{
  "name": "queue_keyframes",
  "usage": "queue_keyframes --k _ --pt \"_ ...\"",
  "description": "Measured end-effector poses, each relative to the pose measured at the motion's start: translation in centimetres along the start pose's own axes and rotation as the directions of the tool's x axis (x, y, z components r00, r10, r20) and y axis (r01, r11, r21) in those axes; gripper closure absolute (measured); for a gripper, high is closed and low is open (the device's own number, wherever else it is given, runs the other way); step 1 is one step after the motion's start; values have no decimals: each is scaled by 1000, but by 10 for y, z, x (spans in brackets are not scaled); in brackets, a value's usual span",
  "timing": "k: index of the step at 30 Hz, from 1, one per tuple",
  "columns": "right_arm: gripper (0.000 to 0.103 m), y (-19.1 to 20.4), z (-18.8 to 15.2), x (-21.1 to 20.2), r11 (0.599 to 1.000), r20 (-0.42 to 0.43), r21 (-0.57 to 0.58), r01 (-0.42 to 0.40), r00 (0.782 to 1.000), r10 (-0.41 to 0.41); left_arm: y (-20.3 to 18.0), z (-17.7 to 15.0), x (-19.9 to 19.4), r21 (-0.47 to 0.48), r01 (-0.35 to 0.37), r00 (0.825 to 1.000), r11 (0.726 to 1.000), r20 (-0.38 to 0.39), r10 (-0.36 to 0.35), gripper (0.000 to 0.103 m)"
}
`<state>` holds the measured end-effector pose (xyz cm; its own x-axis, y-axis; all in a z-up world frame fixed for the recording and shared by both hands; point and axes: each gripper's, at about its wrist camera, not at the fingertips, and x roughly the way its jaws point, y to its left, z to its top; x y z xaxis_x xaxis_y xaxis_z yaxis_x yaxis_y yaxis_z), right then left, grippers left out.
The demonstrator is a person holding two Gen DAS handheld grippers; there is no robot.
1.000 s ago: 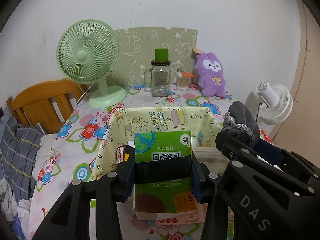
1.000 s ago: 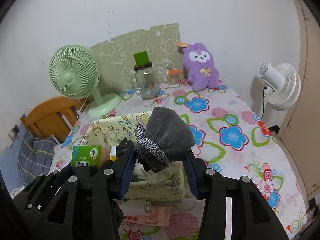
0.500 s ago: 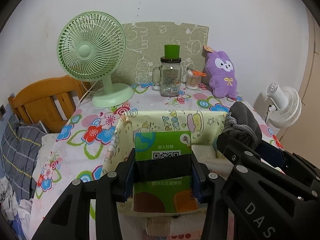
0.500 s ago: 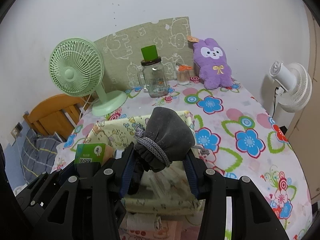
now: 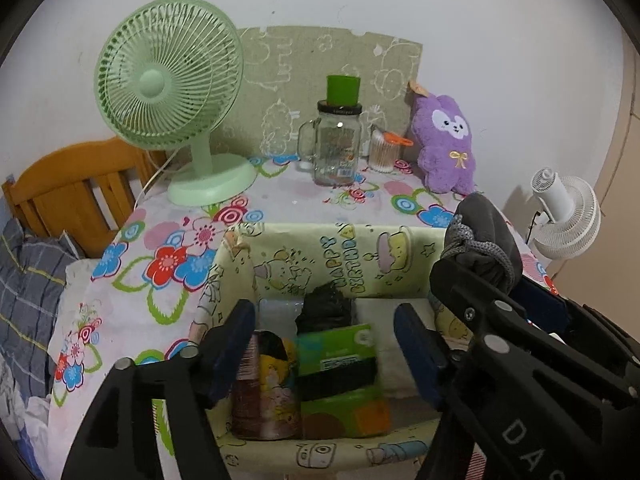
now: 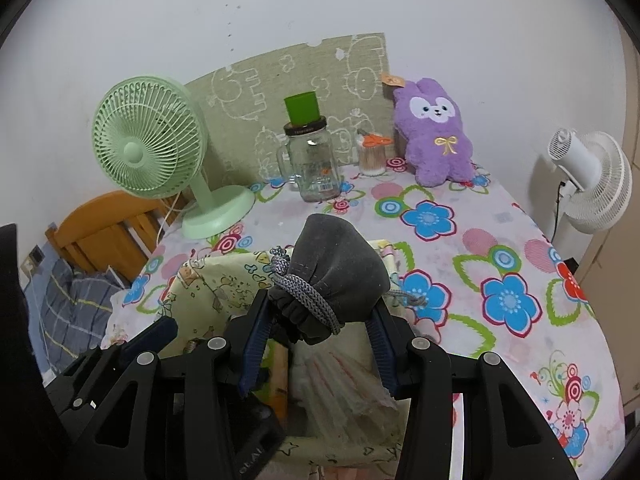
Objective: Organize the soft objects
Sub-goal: 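Release the green box into the basket with left gripper while right gripper drops the pouch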
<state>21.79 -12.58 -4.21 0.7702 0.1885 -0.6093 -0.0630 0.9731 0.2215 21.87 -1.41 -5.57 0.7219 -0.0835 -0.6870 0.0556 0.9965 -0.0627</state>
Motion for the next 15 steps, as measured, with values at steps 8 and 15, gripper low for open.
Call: queue_keyframes --k 8,15 --pt "53 10 -4 10 999 -13 -19 -38 999 37 8 -4 4 -8 -34 999 999 -22 34 16" --pt "38 12 -5 13 998 -9 -17 -65 998 65 13 -7 4 -10 -16 999 1000 -27 16 16"
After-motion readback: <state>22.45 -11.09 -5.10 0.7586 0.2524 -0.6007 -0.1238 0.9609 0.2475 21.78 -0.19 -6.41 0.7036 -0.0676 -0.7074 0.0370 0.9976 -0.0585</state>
